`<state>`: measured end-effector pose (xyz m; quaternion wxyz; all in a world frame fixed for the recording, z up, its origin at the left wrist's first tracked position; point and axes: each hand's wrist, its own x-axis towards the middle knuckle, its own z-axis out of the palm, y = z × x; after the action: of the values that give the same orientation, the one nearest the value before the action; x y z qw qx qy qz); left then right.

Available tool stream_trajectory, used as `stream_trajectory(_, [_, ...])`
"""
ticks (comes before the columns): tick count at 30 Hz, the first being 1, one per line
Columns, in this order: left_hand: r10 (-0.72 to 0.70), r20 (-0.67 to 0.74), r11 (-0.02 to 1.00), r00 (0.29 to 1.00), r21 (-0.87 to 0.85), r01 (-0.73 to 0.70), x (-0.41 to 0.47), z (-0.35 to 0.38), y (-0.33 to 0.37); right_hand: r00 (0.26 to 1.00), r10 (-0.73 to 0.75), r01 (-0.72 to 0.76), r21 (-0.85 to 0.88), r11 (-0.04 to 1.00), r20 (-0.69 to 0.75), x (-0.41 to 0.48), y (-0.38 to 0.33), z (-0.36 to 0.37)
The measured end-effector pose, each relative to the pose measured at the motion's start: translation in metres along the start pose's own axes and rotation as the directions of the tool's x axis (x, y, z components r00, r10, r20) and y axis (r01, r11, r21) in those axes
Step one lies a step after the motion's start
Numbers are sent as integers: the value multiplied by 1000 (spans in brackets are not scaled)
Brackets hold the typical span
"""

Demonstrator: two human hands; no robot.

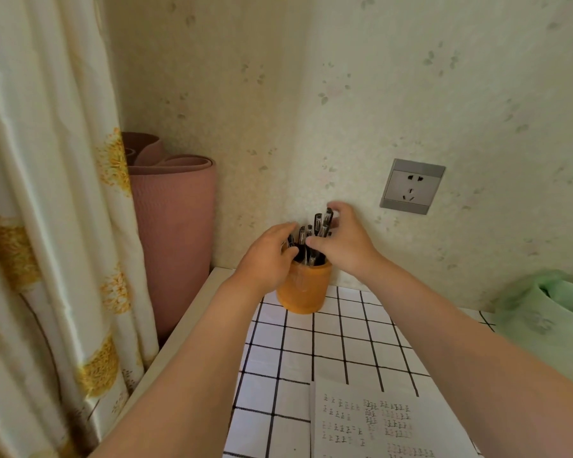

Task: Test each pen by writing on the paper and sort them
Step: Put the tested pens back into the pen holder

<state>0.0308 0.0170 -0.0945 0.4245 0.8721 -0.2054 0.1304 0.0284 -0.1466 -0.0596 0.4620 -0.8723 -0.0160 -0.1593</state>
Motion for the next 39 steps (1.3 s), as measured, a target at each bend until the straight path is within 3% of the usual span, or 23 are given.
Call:
stream_trajectory(3, [-31, -43, 999, 999, 16, 32, 3, 0, 0, 944, -309, 287, -171, 942, -115, -11, 6, -4])
stream_trajectory(6, [-27, -57, 1000, 998, -1, 27, 4, 2, 2, 874, -484, 442, -354, 824, -36, -11, 13, -7])
stream_trajectory(11, [-29, -83, 999, 996, -26, 27, 6, 5, 6, 947, -279, 321, -500, 804, 160, 5, 11, 5])
stream_trajectory(15, [-37, -96, 998, 995, -55, 32, 5, 6, 5, 960, -105, 164, -221, 961, 258, 9, 5, 5])
stream_trajectory(18, [-44, -85, 996, 995, -75, 37, 6, 4, 3, 933, -141, 199, -150, 968, 332, 1, 9, 0])
stream_trajectory(23, [-53, -86, 997, 995, -68, 47, 8, 4, 3, 925, -238, 299, -177, 938, 297, 0, 22, -11])
stream_trajectory(27, [-52, -95, 997, 994, -58, 46, 7, 3, 4, 936, -291, 349, -412, 842, 198, 7, 25, -15])
stream_trajectory(30, [-37, -124, 997, 992, -79, 27, 6, 3, 5, 939, -287, 343, -483, 806, 188, 11, 19, -6])
stream_trajectory(36, [8, -217, 998, 976, -58, -21, 5, 5, 5, 942, -335, 276, -538, 796, -13, 10, 13, 12])
stream_trajectory(39, [20, -213, 1000, 977, 6, -19, 7, 5, 0, 945, -326, 303, -475, 826, 35, 8, 20, 20])
